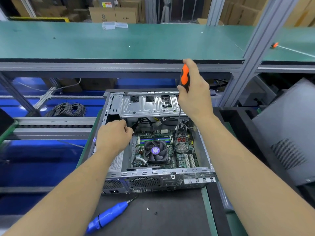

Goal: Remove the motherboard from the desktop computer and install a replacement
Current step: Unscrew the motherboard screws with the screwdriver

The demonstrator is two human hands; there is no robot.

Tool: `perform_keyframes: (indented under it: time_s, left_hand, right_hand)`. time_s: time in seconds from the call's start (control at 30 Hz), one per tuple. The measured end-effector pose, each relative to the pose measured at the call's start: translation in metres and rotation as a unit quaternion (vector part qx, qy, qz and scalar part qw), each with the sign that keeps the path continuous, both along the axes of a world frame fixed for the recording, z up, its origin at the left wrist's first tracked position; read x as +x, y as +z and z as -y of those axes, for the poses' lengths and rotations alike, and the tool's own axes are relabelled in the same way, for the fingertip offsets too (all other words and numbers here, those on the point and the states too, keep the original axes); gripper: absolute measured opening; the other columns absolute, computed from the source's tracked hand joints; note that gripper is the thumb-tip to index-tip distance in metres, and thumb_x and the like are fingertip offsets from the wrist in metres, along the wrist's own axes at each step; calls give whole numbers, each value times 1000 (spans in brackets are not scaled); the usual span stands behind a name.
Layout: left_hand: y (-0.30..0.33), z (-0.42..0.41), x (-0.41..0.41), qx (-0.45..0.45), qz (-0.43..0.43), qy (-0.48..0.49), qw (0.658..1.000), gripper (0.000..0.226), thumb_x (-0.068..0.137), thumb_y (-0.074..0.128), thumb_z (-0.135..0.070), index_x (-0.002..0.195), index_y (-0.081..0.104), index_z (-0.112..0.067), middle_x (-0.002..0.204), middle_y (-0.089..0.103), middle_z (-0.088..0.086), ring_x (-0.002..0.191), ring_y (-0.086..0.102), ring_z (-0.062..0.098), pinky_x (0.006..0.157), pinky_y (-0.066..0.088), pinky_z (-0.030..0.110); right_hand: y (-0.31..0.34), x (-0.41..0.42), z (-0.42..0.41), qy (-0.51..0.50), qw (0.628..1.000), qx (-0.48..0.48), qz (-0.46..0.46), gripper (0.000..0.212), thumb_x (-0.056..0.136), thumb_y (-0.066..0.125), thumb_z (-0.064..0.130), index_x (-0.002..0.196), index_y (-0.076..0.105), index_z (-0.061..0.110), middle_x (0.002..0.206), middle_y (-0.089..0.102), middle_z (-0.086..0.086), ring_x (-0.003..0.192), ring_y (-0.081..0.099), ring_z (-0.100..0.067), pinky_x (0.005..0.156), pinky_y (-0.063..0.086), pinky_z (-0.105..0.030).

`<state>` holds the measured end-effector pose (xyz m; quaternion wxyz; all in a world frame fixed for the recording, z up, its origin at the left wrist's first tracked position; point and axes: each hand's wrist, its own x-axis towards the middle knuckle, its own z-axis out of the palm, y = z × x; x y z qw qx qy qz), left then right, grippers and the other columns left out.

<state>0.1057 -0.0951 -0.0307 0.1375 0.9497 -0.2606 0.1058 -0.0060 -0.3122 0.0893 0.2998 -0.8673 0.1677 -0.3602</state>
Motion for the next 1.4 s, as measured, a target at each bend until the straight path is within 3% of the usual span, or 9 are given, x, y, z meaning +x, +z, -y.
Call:
perform_keyframes:
  time_s: [0.17, 0.33, 0.5, 0.73, 0.87, 0.97, 1.13, 1.27, 1.4]
  left_hand:
    - [17, 25, -17, 104, 75, -120, 985, 22, 93, 48, -24, 74, 56, -16, 67, 58, -3, 63, 58, 22, 56, 42, 32]
    - [12, 100, -76, 211, -74, -307, 925, 17, 97, 48, -28, 81, 51, -22, 79, 60, -5, 75, 63, 22, 63, 52, 35]
    - [-18, 137, -101, 273, -185, -244, 912, 12, 96, 55, -27, 98, 54, -15, 106, 66, 6, 82, 55, 29, 67, 43, 39]
    - [-25, 145, -104, 341, -143, -253, 894, 16, 100, 53, -17, 113, 62, -14, 111, 68, 6, 98, 65, 32, 71, 41, 39]
    - [-18, 139, -104, 376, -89, -255, 886, 17, 93, 53, 2, 96, 60, -12, 93, 67, 3, 72, 55, 27, 67, 38, 36]
    - [-17, 128, -98, 383, -69, -251, 886, 19, 91, 54, 6, 89, 57, -13, 69, 54, 1, 55, 44, 21, 59, 36, 34]
    - [-20, 121, -92, 373, -91, -254, 888, 10, 96, 57, -4, 97, 63, -11, 80, 58, 3, 68, 53, 29, 63, 42, 38]
    - [-16, 118, -87, 228, -147, -231, 934, 22, 103, 51, -36, 101, 65, -19, 90, 67, 3, 78, 65, 30, 65, 51, 37]
    - [-15, 104, -67, 152, -105, -212, 960, 28, 105, 44, -41, 91, 61, -23, 87, 69, 0, 83, 67, 28, 66, 55, 35]
  right_hand:
    - [0, 1, 2, 2, 1000, -2, 0, 67, 90, 62, 2, 146, 36, 27, 112, 58, -4, 100, 56, -27, 84, 50, -46]
    - [3, 5, 6, 6, 1000, -4, -14, 66, 90, 62, 3, 145, 35, 28, 112, 58, -3, 101, 56, -27, 85, 51, -48]
    - [1, 5, 13, 8, 1000, 7, -12, 67, 90, 63, 4, 146, 34, 28, 112, 57, -3, 101, 56, -27, 87, 51, -48]
    - [0, 6, 22, -4, 1000, 19, -10, 68, 90, 65, 6, 145, 33, 30, 110, 56, 1, 101, 58, -27, 86, 52, -52]
    - [-1, 5, 26, -2, 1000, 27, -3, 68, 90, 64, 5, 145, 34, 31, 111, 59, 0, 100, 58, -27, 86, 52, -51]
    - [1, 5, 26, -4, 1000, 28, -3, 68, 89, 64, 5, 144, 35, 31, 110, 58, 2, 99, 59, -27, 85, 52, -50]
    - [2, 5, 24, 0, 1000, 24, -3, 68, 89, 65, 5, 145, 35, 30, 111, 59, 1, 100, 58, -27, 86, 52, -49]
    - [3, 4, 26, -9, 1000, 22, 1, 67, 88, 65, 5, 143, 35, 31, 106, 58, 2, 97, 59, -27, 83, 53, -51]
    - [7, 3, 27, -17, 1000, 23, 6, 69, 88, 65, 4, 143, 35, 31, 105, 57, 2, 94, 57, -26, 82, 53, -49]
